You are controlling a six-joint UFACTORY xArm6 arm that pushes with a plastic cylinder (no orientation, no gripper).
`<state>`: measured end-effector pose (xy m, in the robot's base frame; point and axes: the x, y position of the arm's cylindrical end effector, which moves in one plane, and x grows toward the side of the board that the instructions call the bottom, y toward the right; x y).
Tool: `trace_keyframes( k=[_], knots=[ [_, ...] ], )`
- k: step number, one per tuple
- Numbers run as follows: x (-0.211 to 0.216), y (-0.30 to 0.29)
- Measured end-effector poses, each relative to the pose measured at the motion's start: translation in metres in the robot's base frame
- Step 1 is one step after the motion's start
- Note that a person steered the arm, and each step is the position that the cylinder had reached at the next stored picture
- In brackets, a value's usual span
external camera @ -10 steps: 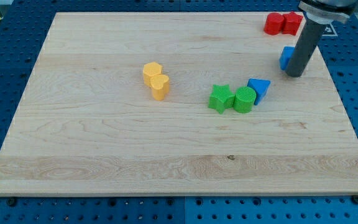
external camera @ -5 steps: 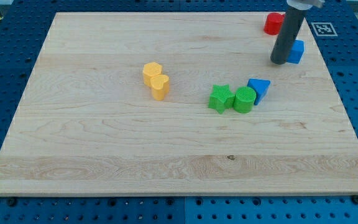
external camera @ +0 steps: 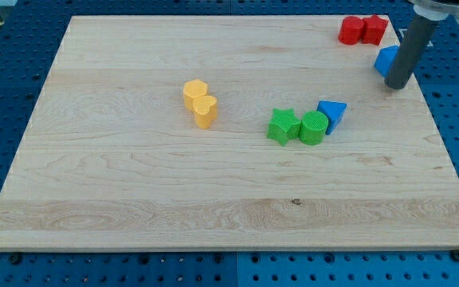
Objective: Push the blue cube diagonally to the bottom right of the red circle
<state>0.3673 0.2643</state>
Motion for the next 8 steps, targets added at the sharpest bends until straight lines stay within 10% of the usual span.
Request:
trace_keyframes(
  k=[8],
  knots=[
    [-0.044, 0.002]
  ],
)
